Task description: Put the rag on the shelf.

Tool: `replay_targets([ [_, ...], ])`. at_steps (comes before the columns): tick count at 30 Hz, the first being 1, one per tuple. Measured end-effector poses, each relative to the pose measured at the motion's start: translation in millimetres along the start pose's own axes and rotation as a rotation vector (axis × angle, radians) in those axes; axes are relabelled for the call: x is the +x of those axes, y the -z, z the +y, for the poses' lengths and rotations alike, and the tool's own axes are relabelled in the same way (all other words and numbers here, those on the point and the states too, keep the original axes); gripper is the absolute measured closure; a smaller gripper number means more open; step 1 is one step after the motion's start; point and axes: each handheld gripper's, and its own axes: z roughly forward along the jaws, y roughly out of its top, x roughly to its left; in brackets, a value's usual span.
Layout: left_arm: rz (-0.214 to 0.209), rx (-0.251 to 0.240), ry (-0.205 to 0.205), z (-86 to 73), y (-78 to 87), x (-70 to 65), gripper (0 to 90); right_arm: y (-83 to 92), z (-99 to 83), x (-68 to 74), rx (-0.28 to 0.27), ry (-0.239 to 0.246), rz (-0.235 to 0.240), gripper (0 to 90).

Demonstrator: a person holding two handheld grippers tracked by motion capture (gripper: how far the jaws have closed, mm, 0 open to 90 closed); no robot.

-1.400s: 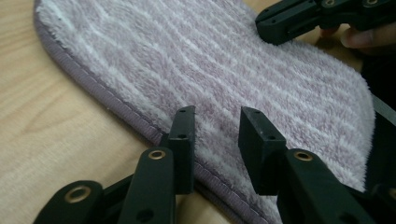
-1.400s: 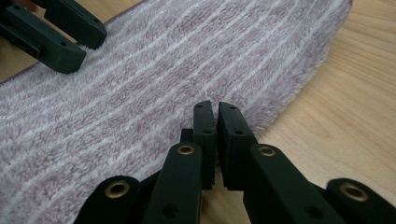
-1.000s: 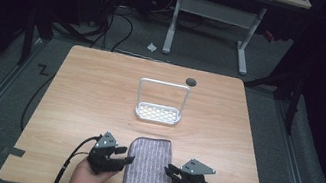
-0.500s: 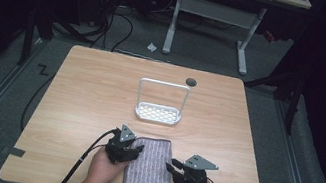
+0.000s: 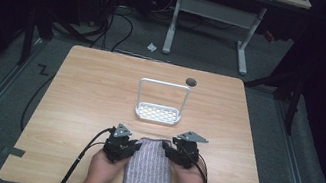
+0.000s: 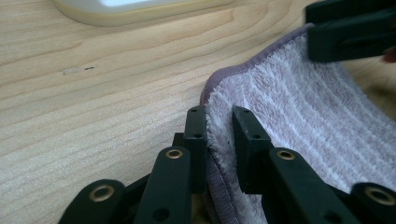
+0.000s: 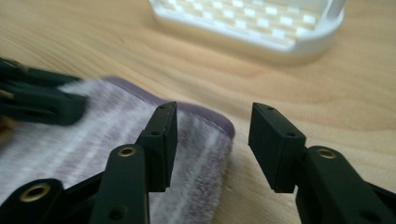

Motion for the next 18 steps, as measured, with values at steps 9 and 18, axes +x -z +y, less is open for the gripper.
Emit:
replay_targets([
  [9,0.016,-0.001,-0.016,-0.3,0.0,-2.7,77.2,-5.2,-11.0,7.6,0.009,0.032,0.011,67.8],
  [18,0.015,0.001,-0.026,-1.3,0.8,-4.1,77.2,-5.2,-13.7,15.5,-0.003,0.075,0.016,83.4],
])
